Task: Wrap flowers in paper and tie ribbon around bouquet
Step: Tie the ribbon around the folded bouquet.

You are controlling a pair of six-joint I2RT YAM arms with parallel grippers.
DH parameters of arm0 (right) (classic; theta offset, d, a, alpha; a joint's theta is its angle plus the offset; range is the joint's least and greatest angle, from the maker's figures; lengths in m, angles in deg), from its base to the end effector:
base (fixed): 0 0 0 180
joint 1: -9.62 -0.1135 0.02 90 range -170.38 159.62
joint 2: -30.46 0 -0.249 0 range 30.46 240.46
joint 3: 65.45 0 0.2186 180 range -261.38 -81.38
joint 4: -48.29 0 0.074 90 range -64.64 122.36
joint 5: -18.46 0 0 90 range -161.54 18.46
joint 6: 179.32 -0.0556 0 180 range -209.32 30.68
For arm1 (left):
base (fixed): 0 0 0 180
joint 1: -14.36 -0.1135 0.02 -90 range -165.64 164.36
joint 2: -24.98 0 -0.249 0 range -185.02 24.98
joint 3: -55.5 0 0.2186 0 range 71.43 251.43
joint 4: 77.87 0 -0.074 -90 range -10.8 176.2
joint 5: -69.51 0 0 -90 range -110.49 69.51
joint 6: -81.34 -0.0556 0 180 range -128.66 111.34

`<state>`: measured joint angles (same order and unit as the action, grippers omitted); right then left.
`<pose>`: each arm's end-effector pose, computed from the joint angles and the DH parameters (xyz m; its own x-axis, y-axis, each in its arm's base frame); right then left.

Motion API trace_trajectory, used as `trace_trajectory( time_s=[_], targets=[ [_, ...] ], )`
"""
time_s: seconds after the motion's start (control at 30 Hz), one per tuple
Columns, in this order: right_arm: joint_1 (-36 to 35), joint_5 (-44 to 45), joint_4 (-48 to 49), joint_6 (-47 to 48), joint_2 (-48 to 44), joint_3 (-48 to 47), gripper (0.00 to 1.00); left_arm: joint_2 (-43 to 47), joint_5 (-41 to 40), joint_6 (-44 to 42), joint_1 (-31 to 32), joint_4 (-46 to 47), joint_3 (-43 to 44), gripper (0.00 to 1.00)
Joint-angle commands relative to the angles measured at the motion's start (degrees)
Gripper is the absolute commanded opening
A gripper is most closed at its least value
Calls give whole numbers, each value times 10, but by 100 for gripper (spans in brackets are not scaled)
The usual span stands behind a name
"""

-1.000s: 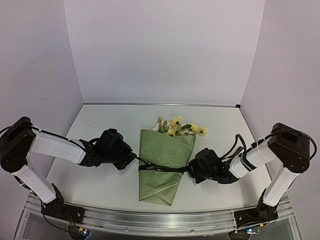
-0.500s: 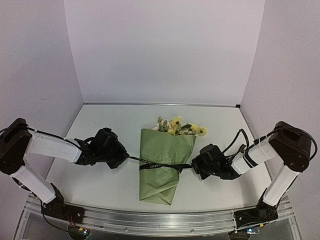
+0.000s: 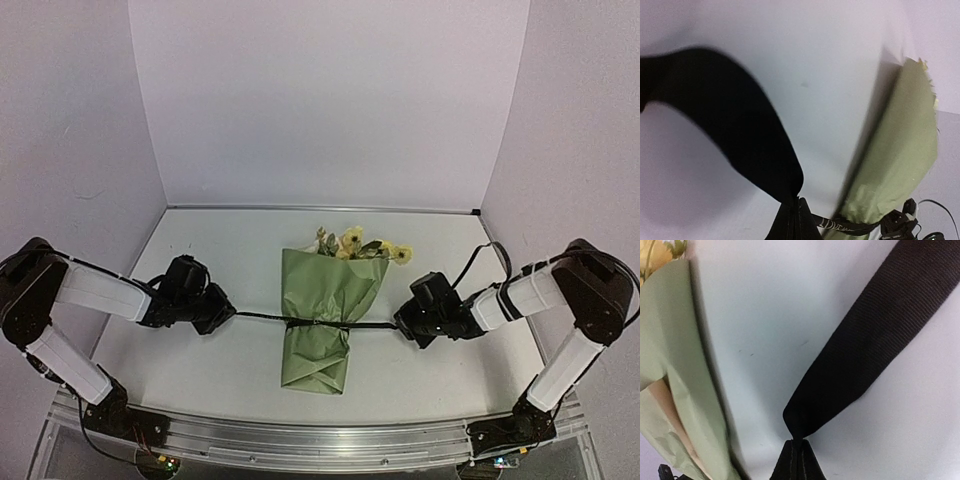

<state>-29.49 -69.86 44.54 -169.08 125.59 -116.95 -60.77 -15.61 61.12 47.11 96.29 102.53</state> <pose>0.2247 0.1806 0.1153 -0.7068 0.6931 -0.1416 0.4525 0.5969 0.6625 0.2197 -0.1470 0.1343 -0.7576 -0.6244 -0.1903 -0.3498 0.6345 -0.6892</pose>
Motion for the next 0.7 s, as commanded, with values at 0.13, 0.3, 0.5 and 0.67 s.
trace_trajectory(
  time_s=[0.13,0.3,0.5,0.67],
  targets=[
    [102,76,-315,149,-173,86,0,71,22,-56,-174,-59,-98,0],
    [140,57,-355,188,-211,101,0,91,21,-65,-200,-77,-103,0],
    [171,46,-398,205,-250,113,0,133,9,-77,-232,-129,-98,0],
    [201,34,-433,232,-268,112,0,168,25,-96,-273,-157,-92,0]
  ],
)
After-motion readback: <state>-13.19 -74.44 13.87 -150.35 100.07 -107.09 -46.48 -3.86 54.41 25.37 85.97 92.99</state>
